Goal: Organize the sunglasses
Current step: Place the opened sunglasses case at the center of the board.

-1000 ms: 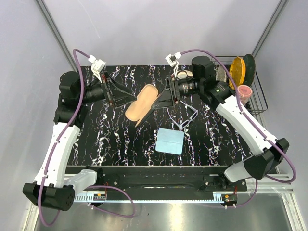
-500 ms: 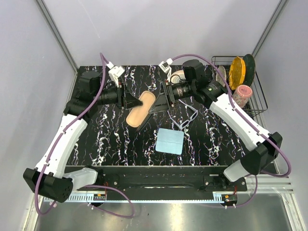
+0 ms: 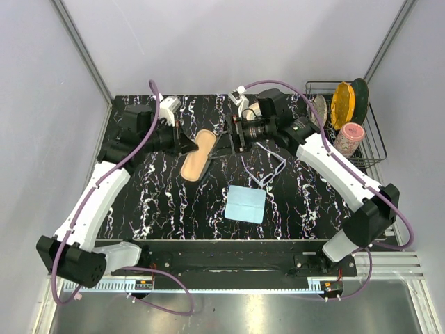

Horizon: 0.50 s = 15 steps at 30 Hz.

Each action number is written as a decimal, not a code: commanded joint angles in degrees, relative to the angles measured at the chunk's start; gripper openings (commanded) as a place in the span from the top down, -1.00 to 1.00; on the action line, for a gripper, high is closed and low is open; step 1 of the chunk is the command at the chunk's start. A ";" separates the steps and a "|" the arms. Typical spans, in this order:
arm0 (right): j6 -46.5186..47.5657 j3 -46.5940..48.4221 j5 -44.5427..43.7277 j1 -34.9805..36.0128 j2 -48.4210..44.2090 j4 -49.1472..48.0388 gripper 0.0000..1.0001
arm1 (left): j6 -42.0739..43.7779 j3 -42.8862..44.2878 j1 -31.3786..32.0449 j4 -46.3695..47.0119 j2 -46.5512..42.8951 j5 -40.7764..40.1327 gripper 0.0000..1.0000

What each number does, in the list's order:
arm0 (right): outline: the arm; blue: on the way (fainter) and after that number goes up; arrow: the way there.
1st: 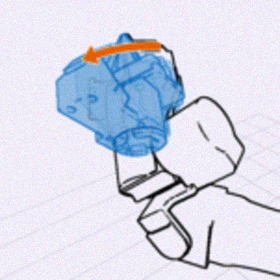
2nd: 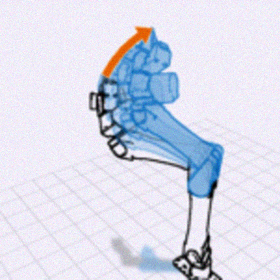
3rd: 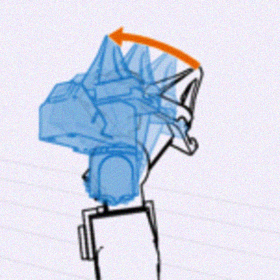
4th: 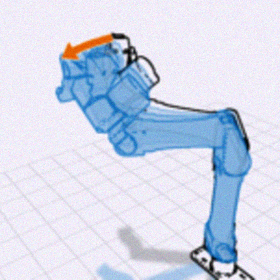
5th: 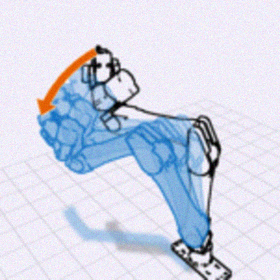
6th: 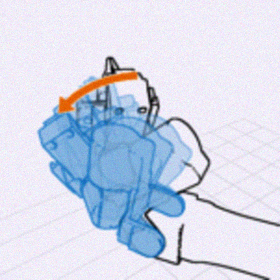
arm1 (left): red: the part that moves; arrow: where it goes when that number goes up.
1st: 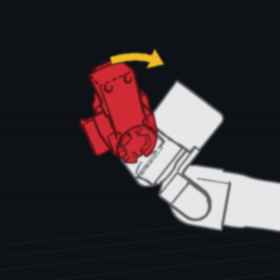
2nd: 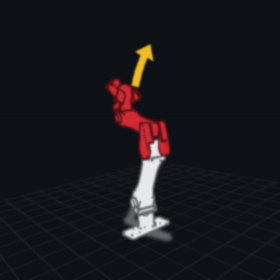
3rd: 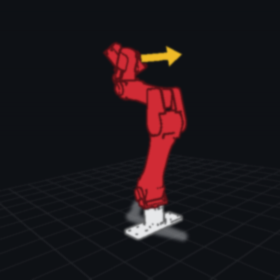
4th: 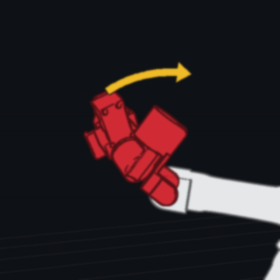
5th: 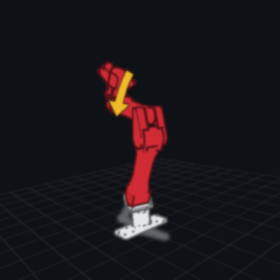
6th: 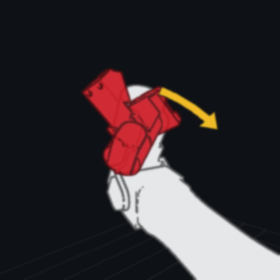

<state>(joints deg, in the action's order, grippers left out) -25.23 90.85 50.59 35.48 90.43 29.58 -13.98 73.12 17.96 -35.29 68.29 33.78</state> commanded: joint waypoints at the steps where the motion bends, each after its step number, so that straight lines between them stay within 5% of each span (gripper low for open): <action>1: -3.68 -1.28 -19.01 0.29 -3.24 -1.11 -0.99 | -7.19 0.80 -0.55 -0.22 1.05 -16.87 1.00; 8: -10.09 -4.62 -40.88 0.20 -6.58 1.96 -0.99 | -25.18 -7.36 -0.90 5.73 1.93 -30.17 1.00; 15: -12.03 -9.81 -46.37 0.20 -12.56 4.52 -1.00 | -41.38 -20.71 -0.64 21.91 5.88 -35.45 1.00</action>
<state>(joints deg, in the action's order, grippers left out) -35.29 83.15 11.20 35.53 82.98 32.82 -42.74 56.82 17.32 -27.42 72.23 4.12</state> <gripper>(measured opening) 0.993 0.082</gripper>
